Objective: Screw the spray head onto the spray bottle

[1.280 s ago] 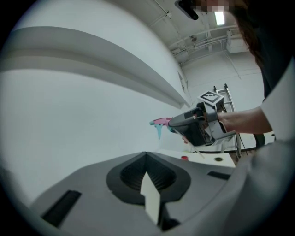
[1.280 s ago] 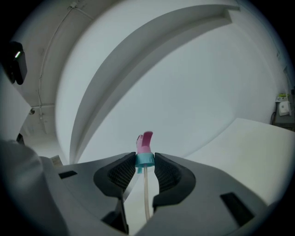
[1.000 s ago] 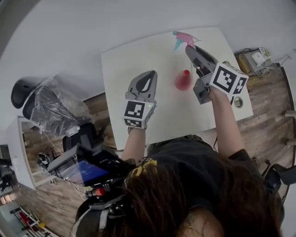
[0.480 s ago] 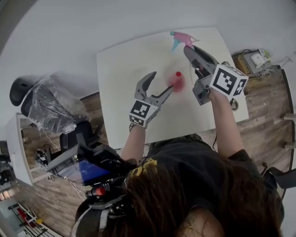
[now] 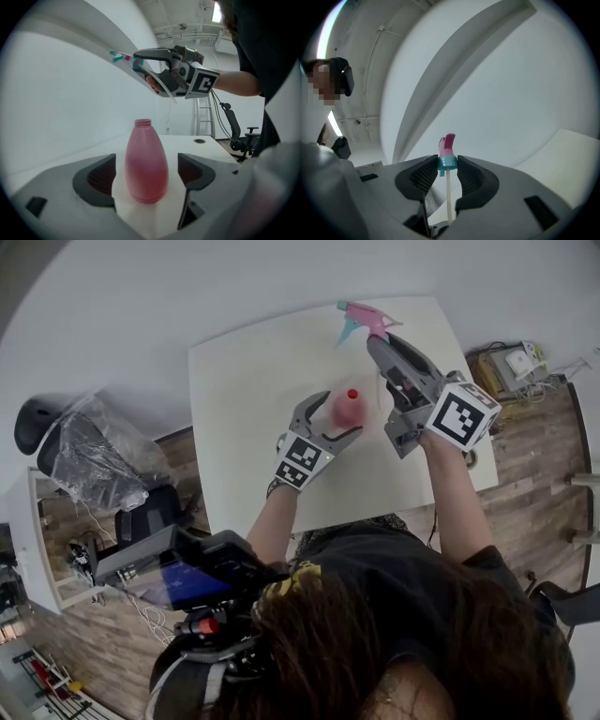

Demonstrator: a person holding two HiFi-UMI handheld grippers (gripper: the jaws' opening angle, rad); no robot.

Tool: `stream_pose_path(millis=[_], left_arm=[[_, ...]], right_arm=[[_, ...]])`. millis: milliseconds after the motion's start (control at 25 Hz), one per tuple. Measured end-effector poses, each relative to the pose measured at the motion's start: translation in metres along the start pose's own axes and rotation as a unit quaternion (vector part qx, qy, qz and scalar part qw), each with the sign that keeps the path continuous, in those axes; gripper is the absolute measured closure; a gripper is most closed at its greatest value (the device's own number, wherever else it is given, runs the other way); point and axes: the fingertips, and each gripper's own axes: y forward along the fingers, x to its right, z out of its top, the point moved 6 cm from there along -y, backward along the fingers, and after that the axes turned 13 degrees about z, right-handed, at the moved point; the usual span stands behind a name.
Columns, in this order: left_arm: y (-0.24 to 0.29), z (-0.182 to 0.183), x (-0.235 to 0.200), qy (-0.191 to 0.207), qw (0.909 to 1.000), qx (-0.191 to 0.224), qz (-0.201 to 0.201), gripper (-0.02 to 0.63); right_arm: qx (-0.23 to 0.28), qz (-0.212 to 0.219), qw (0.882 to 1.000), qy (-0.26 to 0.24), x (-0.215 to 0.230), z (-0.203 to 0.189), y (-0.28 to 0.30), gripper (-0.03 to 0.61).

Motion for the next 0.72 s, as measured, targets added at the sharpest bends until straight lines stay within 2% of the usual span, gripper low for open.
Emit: stream_pose_path(millis=[200,400,720], left_arm=[[0.015,-0.008,0.000,0.015,0.9996,-0.021,-0.011,0.219],[0.025,-0.008,0.012,0.018,0.9993,-0.023,-0.024,0.219],[0.034,-0.013,0.018,0.031,0.9984,-0.046,-0.009,0.235]], right_arm=[[0.027,0.043,0.999,-0.006,-0.001,0.000,0.010,0.446],[0.045,0.073,0.996,-0.006,0.000,0.000,0.011,0.446],[0.055,0.092,0.994,-0.012,0.013,-0.007,0.011,0.446]])
